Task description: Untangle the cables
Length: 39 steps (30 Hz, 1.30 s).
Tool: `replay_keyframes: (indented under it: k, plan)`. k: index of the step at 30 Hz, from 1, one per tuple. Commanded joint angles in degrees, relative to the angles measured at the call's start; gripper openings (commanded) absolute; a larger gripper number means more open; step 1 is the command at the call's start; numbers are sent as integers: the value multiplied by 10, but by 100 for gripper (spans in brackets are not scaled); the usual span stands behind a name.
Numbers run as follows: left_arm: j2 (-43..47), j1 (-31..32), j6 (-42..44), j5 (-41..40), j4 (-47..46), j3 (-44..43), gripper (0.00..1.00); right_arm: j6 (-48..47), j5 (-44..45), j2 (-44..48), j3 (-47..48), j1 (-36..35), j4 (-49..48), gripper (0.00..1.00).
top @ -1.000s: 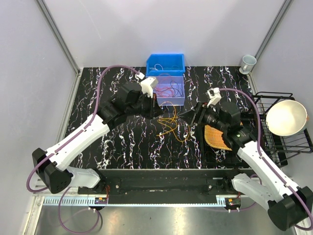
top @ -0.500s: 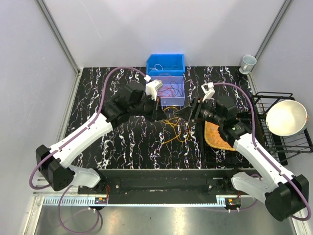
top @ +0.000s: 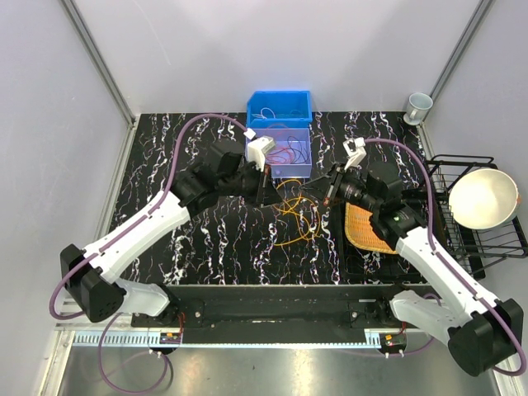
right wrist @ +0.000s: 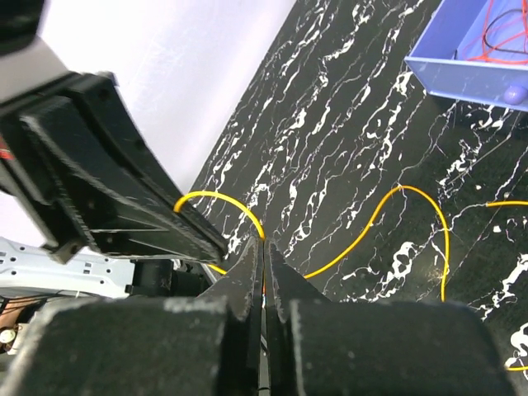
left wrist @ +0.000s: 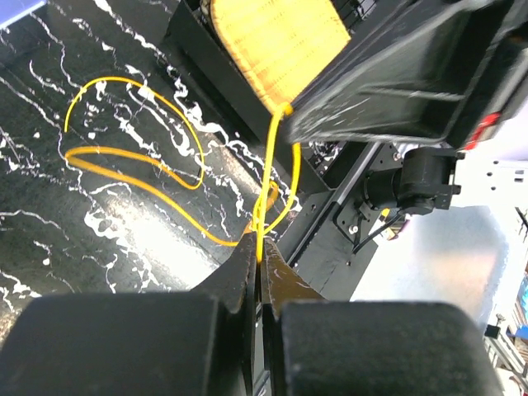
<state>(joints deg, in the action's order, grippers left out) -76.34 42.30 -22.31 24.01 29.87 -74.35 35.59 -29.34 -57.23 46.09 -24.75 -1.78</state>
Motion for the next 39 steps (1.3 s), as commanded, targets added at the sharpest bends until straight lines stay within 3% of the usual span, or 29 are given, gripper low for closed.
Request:
replay_keyframes:
  k: [1,6,10,11,14,18,22,27,33,39]
  plan:
    - [27,1,11,-18,-23,15,0,-2,17,26,36,-3,-9,0]
    - [29,1,11,-86,-4,25,1,22,6,38,56,-3,-13,0]
    - [8,1,-1,-183,25,27,30,55,0,42,72,-3,-27,0]
    - [4,1,-8,-209,30,28,48,61,2,42,76,-2,-27,0]
    - [7,1,-19,-289,48,50,58,76,22,34,99,-3,1,0]
    - [62,1,-10,-292,2,109,59,103,50,27,128,-3,53,0]
    - [142,1,14,-255,-140,209,61,127,54,18,159,-3,73,0]
    - [162,4,14,-216,-234,273,61,139,18,-8,207,-3,87,0]
    - [210,6,73,-179,-332,303,61,122,-124,-67,270,-3,92,0]
    - [287,6,143,-169,-285,286,61,103,-258,-111,307,-2,79,0]
